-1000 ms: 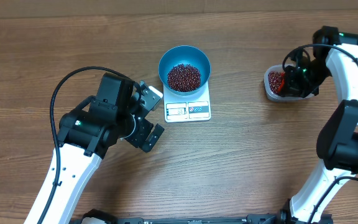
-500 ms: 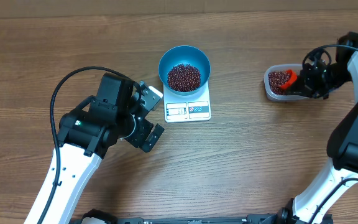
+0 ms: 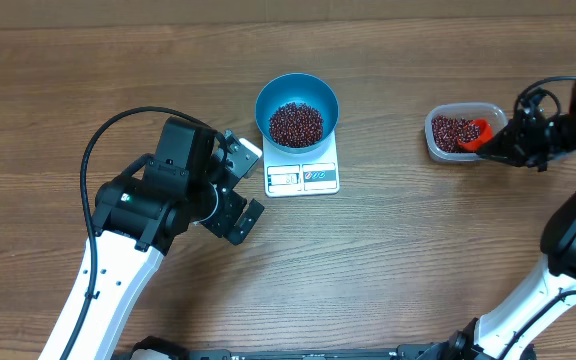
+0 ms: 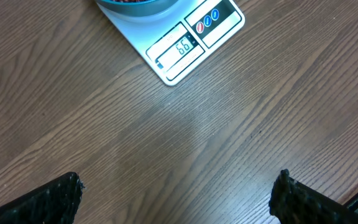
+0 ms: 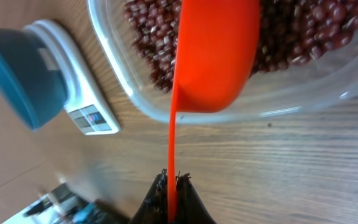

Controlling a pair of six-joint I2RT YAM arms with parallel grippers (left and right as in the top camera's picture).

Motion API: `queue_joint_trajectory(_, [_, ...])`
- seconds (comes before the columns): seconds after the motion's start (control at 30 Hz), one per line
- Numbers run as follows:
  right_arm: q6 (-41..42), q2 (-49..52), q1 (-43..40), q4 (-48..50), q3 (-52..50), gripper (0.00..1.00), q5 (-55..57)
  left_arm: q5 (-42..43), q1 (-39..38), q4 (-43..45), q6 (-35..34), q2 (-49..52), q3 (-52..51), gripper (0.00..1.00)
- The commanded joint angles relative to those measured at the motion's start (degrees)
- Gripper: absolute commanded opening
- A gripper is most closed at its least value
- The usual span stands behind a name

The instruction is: Scoop item into bowl and weigh 150g on scale

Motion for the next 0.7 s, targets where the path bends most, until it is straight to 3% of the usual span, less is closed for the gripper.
queue_joint_trajectory(0.0, [-5.81, 0.07, -2.03, -2.25, 1.05, 0.04, -7.67, 0.04, 0.22, 0.04, 1.27, 0.11, 1.29, 1.00])
queue_joint_trajectory(0.37, [-18.78, 0.07, -4.13, -9.33, 1.05, 0.04, -18.01, 0.07, 0.22, 0.04, 1.27, 0.11, 1.29, 0.99])
queue_joint_trajectory(0.67, [-18.99, 0.07, -2.21, -9.42, 1.05, 0.04, -26.16, 0.04, 0.22, 0.04, 1.27, 0.11, 1.29, 1.00])
